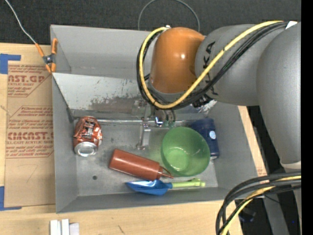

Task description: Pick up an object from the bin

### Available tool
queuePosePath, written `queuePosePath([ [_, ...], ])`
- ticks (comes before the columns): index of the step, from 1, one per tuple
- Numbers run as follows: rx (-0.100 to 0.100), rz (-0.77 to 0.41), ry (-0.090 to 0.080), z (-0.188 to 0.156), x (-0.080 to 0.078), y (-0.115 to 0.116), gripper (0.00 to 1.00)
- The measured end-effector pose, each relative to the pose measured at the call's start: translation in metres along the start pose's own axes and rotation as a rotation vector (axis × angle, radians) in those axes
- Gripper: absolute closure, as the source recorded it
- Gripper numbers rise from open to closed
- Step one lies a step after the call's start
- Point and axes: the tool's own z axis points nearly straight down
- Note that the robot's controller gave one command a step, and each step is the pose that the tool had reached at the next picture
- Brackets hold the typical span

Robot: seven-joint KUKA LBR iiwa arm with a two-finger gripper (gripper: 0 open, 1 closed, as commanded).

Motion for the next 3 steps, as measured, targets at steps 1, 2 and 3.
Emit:
queuePosePath([
  [1,-0.001,0.002,-0.008,-0.005,-0.002,-0.001,0.0],
  [2,-0.002,0.066,0.014,0.101,0.064,0.02,0.0],
  [3,-0.004,0.17,-0.011,0.042,0.083,0.029,0.0],
])
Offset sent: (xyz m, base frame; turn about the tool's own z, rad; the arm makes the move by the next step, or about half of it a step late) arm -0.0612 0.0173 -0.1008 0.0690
